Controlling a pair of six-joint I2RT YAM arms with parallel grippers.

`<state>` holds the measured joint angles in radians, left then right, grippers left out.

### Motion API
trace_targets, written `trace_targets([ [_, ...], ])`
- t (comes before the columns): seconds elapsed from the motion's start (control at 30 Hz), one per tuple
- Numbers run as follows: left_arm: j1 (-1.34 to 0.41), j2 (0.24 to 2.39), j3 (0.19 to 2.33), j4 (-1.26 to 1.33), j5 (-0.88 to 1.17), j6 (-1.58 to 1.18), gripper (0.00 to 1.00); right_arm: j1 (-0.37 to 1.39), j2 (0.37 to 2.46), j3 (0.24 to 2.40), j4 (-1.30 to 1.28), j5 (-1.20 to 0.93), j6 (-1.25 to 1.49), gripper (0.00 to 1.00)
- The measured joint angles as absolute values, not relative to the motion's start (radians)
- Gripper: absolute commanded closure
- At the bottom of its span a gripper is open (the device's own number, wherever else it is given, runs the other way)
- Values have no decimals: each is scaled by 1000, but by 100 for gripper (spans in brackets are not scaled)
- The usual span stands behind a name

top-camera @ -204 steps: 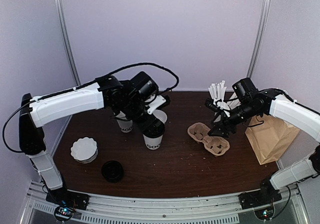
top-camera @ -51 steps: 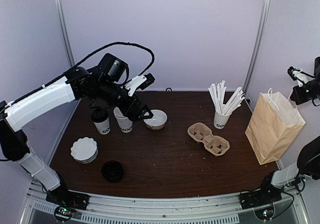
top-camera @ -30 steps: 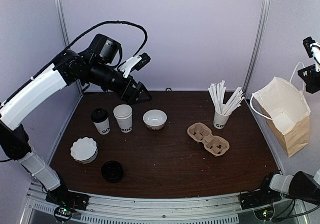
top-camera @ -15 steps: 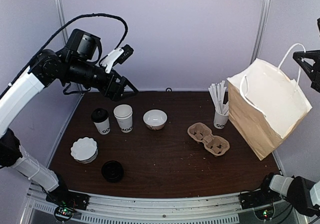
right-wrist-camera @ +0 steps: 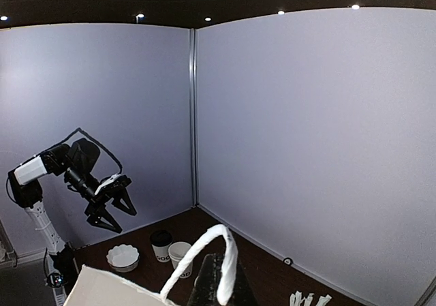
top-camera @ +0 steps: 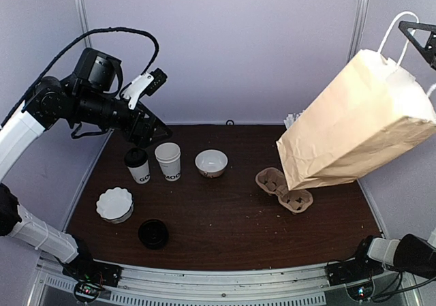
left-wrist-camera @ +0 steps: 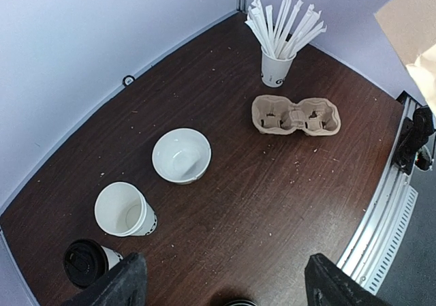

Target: Pack the takeout coffee

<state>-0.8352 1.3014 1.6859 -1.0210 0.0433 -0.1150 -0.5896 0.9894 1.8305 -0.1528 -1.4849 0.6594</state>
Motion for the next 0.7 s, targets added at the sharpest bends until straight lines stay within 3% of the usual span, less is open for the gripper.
trace_targets([
  [0.17,-835,1303,1685,-1021,44,-110,16,-565,1007,1842,-26,-1499,752,100],
  [0.4,-835,1322,1682,-1021,48,-109,16,-402,1090,1711,7,-1497,755,100],
  [0.57,-835,1324,1652,-1019,41,-102,16,-221,1228,1790,-334,-1403,514,100],
  [0.7,-835,1324,1624,-1018,27,-100,16,54,1328,1955,-687,-1225,202,100],
])
